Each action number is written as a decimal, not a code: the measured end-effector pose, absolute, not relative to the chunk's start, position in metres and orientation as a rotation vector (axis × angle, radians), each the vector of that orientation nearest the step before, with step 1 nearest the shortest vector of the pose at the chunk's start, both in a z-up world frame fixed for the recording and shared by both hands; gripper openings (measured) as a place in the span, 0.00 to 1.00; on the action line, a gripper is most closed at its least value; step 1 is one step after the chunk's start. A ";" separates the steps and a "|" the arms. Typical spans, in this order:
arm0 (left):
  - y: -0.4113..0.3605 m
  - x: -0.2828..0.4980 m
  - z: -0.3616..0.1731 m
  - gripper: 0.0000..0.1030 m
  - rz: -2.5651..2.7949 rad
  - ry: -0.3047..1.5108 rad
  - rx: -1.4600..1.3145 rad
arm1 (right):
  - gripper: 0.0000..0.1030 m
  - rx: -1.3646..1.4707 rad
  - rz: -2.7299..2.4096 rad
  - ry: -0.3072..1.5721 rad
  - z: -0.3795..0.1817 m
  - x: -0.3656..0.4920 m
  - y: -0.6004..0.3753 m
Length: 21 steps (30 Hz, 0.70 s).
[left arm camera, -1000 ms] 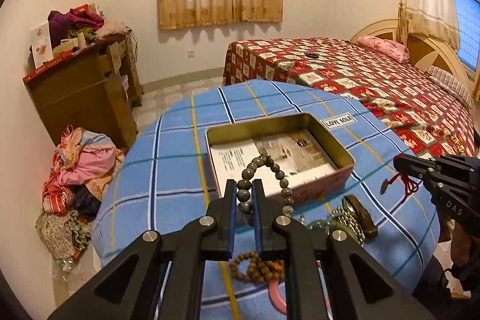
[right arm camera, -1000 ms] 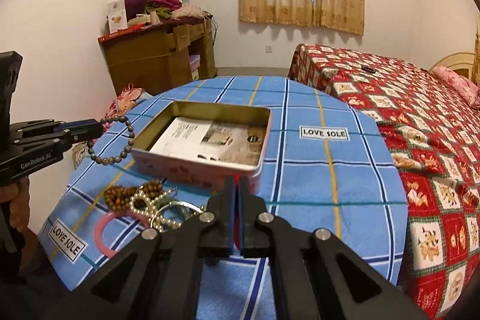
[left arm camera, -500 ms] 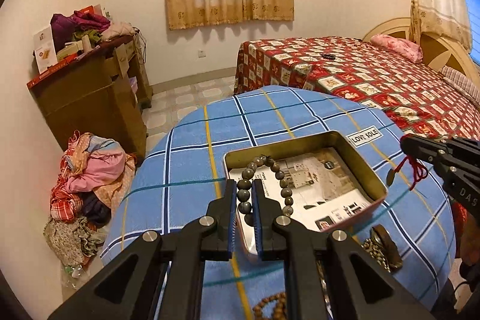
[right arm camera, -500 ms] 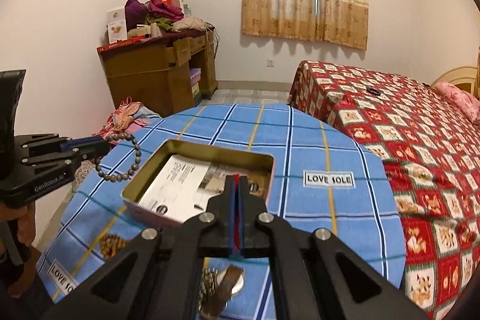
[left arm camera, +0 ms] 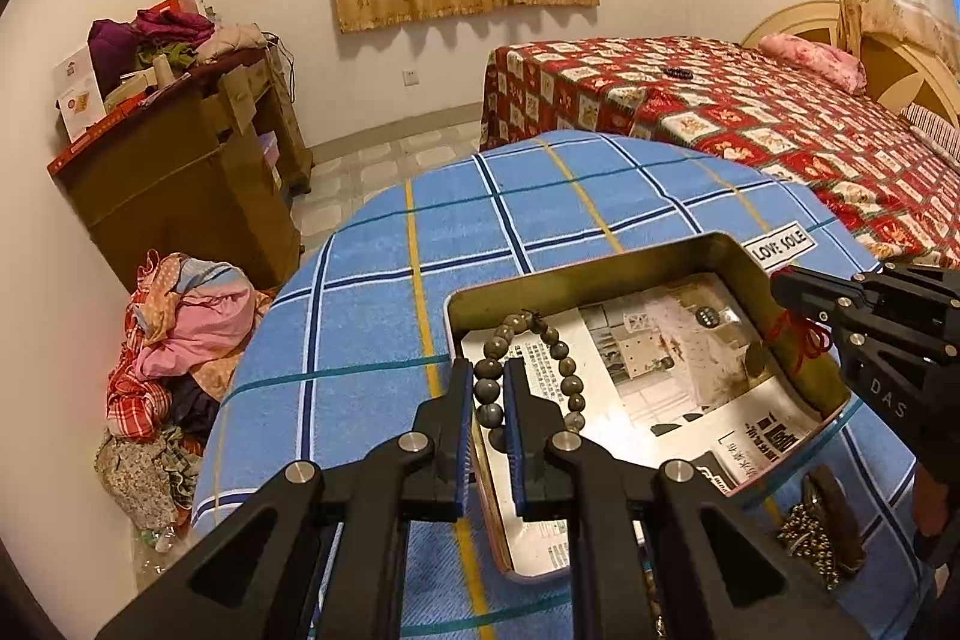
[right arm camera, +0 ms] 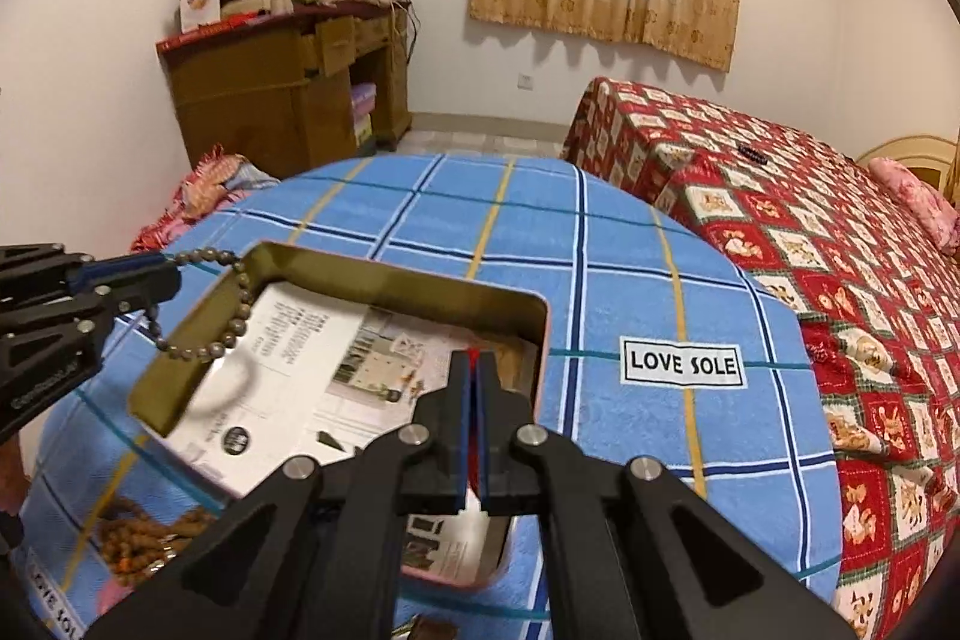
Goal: Organize jewelry
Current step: 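Carry the bead bracelet in the left tool into the tin while the right tool carries the red string there, then open both tools to drop the bracelet and red string into the tin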
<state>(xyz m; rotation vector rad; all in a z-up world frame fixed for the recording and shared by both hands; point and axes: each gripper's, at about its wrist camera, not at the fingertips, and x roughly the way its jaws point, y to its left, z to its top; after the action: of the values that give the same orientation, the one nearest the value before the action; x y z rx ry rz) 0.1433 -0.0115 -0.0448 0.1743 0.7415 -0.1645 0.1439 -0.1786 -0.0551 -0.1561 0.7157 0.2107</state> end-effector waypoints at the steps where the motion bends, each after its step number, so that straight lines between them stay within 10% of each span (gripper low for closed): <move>1: -0.012 0.145 -0.047 0.09 -0.165 0.745 0.176 | 0.03 -0.152 0.209 0.722 -0.057 0.145 -0.179; 7: -0.015 0.147 -0.053 0.10 -0.166 0.752 0.190 | 0.07 -0.137 0.199 0.737 -0.063 0.145 -0.181; 9: -0.016 0.148 -0.055 0.17 -0.154 0.758 0.202 | 0.26 -0.142 0.197 0.737 -0.065 0.144 -0.181; 11: -0.016 0.148 -0.056 0.55 -0.139 0.756 0.199 | 0.35 -0.133 0.222 0.734 -0.066 0.142 -0.180; 13: -0.013 0.144 -0.054 0.68 -0.114 0.726 0.192 | 0.44 -0.142 0.221 0.726 -0.065 0.140 -0.176; 21: -0.010 0.139 -0.050 0.68 -0.108 0.731 0.193 | 0.54 -0.125 0.210 0.705 -0.060 0.129 -0.176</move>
<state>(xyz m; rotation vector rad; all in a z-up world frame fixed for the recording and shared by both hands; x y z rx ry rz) 0.1388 -0.0099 -0.0496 0.1930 0.7311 -0.1084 0.1294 -0.1764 -0.0600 -0.1246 0.7053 0.2096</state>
